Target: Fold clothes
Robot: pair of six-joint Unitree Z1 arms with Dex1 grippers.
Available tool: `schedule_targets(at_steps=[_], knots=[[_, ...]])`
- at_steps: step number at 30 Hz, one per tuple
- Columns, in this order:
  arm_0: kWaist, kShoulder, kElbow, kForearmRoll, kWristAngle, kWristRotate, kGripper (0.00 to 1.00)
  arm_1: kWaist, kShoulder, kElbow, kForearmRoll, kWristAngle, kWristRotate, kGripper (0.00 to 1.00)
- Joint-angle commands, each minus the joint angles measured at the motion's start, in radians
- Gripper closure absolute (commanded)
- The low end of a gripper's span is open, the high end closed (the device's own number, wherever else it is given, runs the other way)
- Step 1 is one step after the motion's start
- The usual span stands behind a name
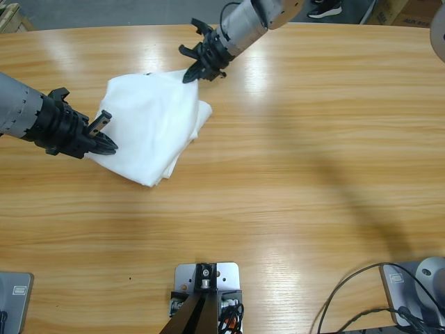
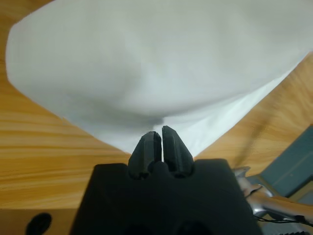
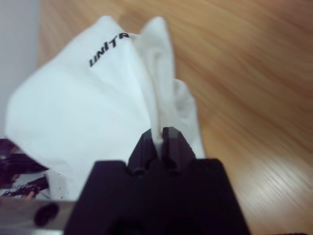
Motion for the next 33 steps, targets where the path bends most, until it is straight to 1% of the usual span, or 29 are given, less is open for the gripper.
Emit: schedule_targets(at_steps=[1,2,3,4,5,6,8,11,13,14,15,16,17,19,20,21,23,24,28,30,33], knots=[[0.027,0.076,0.029,0.002,-0.026,-0.023,1.0,-0.017,0.054,0.054,0.056,-0.046,-0.016,1.0],[0.027,0.078,0.03,0.002,-0.026,-0.024,1.0,-0.014,0.055,0.051,0.053,-0.042,0.002,1.0],[0.027,0.08,0.032,0.002,-0.027,-0.024,1.0,-0.009,0.06,0.04,0.052,-0.018,0.025,0.969],[0.028,0.081,0.035,0.002,-0.029,-0.024,1.0,-0.002,0.066,0.029,0.052,0.009,0.048,0.416],[0.028,0.082,0.038,0.002,-0.032,-0.024,1.0,0.003,0.068,0.019,0.052,0.029,0.062,0.048],[0.029,0.085,0.041,0.002,-0.035,-0.024,1.0,0.009,0.059,0.014,0.052,0.037,0.063,0.011],[0.031,0.081,0.047,0.002,-0.035,-0.023,1.0,0.015,0.016,0.014,0.052,0.022,0.052,0.0],[0.031,0.009,0.025,-0.001,-0.047,0.01,1.0,0.011,-0.122,0.002,0.063,-0.083,-0.023,0.0],[0.027,-0.075,-0.018,-0.011,-0.046,0.105,1.0,-0.001,-0.194,-0.035,0.101,-0.117,-0.079,0.004],[0.025,-0.126,-0.033,-0.03,-0.046,0.188,1.0,-0.001,-0.211,-0.079,0.162,-0.143,-0.117,0.025],[0.023,-0.156,-0.033,-0.049,-0.046,0.248,0.763,-0.001,-0.217,-0.123,0.227,-0.17,-0.148,0.066],[0.022,-0.174,-0.032,-0.061,-0.048,0.287,0.472,0.002,-0.216,-0.157,0.281,-0.195,-0.168,0.135],[0.022,-0.178,-0.031,-0.06,-0.052,0.308,0.497,0.01,-0.213,-0.184,0.336,-0.218,-0.171,0.196],[0.016,-0.168,-0.014,-0.05,-0.047,0.372,0.746,0.04,-0.196,-0.243,0.451,-0.27,-0.19,0.46],[0.011,-0.156,-0.005,-0.044,-0.034,0.412,0.929,0.058,-0.183,-0.275,0.508,-0.296,-0.211,0.728],[0.004,-0.147,0.001,-0.044,-0.006,0.453,1.0,0.074,-0.155,-0.336,0.58,-0.322,-0.238,1.0],[-0.014,-0.12,-0.009,-0.043,0.055,0.485,1.0,0.094,-0.111,-0.416,0.631,-0.343,-0.376,1.0],[-0.023,-0.099,-0.02,-0.04,0.082,0.477,1.0,0.099,-0.086,-0.466,0.659,-0.343,-0.39,1.0],[-0.078,0.003,-0.087,0.006,0.243,0.402,1.0,0.118,0.03,-0.659,0.765,-0.347,-0.387,1.0],[-0.09,0.048,-0.119,0.039,0.295,0.358,1.0,0.137,0.071,-0.692,0.782,-0.348,-0.379,1.0],[-0.09,0.108,-0.16,0.042,0.327,0.317,1.0,0.171,0.128,-0.709,0.783,-0.341,-0.377,1.0]])
